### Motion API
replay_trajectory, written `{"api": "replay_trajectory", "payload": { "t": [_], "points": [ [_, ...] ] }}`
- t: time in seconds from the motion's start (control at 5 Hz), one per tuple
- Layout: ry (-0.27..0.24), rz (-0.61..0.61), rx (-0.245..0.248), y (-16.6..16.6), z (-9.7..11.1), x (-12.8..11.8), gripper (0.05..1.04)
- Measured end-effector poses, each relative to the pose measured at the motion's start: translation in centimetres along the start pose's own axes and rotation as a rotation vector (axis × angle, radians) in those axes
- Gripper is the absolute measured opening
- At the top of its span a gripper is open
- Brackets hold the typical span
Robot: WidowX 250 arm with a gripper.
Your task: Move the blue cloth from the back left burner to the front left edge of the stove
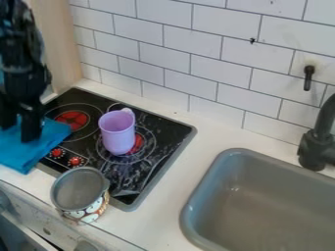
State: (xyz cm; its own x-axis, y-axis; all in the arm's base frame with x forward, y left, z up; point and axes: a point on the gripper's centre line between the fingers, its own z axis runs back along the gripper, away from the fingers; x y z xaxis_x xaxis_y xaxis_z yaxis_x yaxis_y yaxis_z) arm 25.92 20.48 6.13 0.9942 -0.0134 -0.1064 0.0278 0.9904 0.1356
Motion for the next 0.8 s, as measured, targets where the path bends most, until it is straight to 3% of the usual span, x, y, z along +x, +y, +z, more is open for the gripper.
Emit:
{"api": "replay_trajectory", "payload": {
  "t": [0.2, 0.4, 0.6, 0.8],
  "points": [
    [-0.176, -0.020, -0.014, -0.6, 5.3, 0.7, 1.000],
    [-0.228, -0.029, -0.031, -1.5, 7.1, 0.2, 1.000],
    [-0.193, -0.116, -0.048, -4.2, 8.1, -0.2, 1.000],
    [-0.169, -0.127, -0.087, -6.5, 9.1, -1.3, 1.000]
  ]
}}
